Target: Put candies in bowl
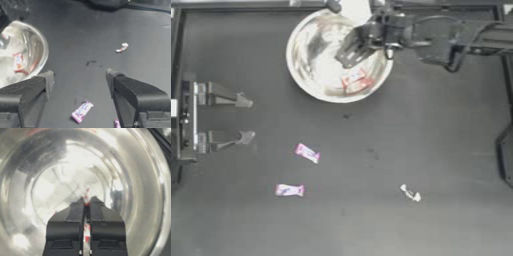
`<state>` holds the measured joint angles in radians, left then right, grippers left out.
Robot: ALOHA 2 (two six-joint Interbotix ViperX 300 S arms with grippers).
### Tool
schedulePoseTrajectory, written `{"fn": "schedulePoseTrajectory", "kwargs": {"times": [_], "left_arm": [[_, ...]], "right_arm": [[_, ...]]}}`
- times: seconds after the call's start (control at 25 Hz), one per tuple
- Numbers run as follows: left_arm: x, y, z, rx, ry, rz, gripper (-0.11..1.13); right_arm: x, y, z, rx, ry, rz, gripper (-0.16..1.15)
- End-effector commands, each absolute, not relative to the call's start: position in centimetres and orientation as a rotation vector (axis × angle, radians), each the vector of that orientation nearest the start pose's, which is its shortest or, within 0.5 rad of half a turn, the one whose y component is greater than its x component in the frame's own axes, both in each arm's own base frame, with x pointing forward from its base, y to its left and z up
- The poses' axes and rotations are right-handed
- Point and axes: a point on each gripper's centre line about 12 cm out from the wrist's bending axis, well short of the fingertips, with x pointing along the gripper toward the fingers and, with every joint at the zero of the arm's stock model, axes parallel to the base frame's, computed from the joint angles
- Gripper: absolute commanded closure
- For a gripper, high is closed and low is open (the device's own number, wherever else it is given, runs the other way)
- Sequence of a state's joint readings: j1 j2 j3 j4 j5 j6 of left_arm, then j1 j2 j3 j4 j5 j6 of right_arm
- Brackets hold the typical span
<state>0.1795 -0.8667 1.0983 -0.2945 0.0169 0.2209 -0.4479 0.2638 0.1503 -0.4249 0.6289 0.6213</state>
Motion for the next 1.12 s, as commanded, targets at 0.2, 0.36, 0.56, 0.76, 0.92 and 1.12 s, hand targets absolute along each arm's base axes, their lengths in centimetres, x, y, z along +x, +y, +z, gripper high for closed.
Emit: {"fn": "schedulePoseTrajectory", "kwargs": {"times": [0.2, 0.36, 0.56, 0.76, 0.92, 1.12], "left_arm": [[21.4, 3.9, 27.5, -0.094, 0.221, 0.186, 0.06], [21.4, 3.9, 27.3, -0.094, 0.225, 0.186, 0.06], [21.4, 3.9, 27.2, -0.096, 0.228, 0.185, 0.06], [21.4, 3.8, 27.2, -0.096, 0.234, 0.184, 0.06], [21.3, 3.8, 26.9, -0.097, 0.257, 0.177, 0.06], [21.3, 3.6, 26.6, -0.1, 0.286, 0.17, 0.05]], "right_arm": [[42.4, -23.3, 19.8, 0.356, 0.859, -0.743, 0.28], [42.5, -23.3, 20.3, 0.361, 0.838, -0.737, -0.06], [42.1, -22.5, 22.2, 0.346, 0.808, -0.726, -0.01], [40.9, -19.8, 25.4, 0.316, 0.755, -0.682, -0.01], [38.8, -16.9, 26.9, 0.282, 0.747, -0.631, -0.01], [35.8, -12.8, 28.6, 0.239, 0.665, -0.525, -0.01]]}}
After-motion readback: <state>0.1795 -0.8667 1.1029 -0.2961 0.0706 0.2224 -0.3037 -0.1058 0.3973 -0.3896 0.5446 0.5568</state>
